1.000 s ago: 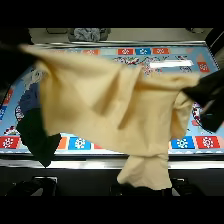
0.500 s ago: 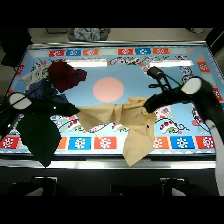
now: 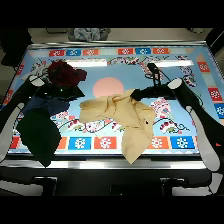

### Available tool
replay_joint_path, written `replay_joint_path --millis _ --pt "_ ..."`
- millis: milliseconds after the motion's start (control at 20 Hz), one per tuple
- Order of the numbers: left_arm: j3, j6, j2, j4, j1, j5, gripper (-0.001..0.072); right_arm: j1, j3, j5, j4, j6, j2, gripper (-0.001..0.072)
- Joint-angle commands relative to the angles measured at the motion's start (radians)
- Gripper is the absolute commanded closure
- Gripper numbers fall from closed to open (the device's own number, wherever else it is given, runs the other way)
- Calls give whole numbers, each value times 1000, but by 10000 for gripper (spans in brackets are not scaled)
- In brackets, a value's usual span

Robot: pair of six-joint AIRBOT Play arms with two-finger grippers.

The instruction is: Fold the shirts.

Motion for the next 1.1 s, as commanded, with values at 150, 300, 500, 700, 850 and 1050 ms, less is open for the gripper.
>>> replay_joint_path --millis 150,300,500,700,850,1050 --pt "64 27 -29 116 130 -303 33 -283 50 525 -325 51 113 22" --pt "-91 37 -29 97 102 -266 33 -375 -45 644 -390 65 136 22" --pt "-250 66 -30 40 15 -127 36 -369 -208 604 -385 60 181 21" --pt "-265 64 -39 40 -31 -93 48 -369 -289 575 -389 60 194 20" --pt "-265 50 -42 40 -41 -45 320 -369 -381 534 -339 56 202 18" --pt "-264 27 -42 40 -46 -18 637 -354 -512 424 -196 30 202 18"
